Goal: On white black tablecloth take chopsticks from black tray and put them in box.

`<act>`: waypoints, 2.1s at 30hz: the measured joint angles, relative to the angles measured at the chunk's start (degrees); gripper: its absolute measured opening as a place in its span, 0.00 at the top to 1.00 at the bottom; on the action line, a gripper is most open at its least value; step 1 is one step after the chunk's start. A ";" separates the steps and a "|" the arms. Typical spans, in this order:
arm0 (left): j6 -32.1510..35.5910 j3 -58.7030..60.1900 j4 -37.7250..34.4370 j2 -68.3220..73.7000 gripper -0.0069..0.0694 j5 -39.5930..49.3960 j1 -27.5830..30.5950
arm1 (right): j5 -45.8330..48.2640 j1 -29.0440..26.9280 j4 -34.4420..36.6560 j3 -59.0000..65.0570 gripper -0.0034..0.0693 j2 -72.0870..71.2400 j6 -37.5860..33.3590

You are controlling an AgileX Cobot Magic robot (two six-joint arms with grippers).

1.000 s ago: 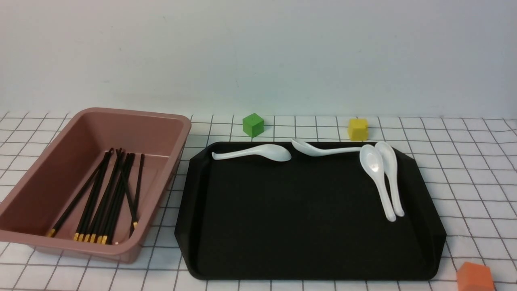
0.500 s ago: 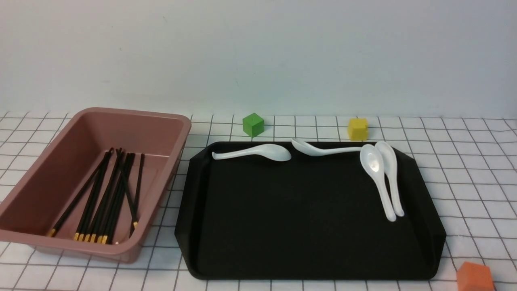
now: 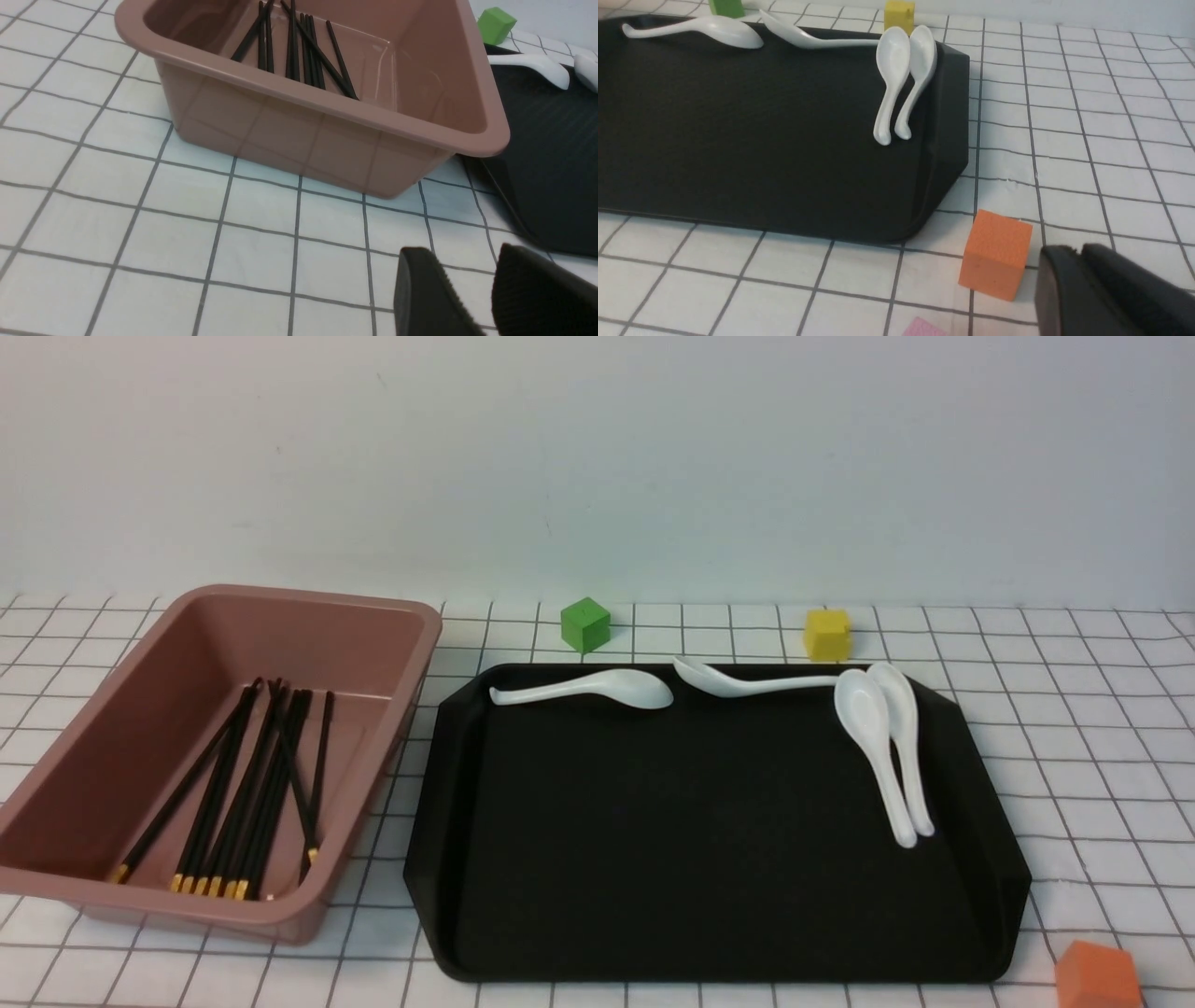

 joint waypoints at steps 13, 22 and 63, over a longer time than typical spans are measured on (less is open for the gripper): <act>0.00 0.00 0.00 0.00 0.60 0.00 0.00 | 0.14 -1.26 -0.10 0.00 0.82 0.00 0.00; 0.00 0.00 0.00 0.00 0.60 0.00 0.00 | 0.16 -1.26 -0.15 0.00 0.81 0.00 0.00; 0.00 0.00 0.00 0.00 0.60 0.00 0.00 | 0.20 -1.26 -0.20 -0.01 0.77 0.00 -0.04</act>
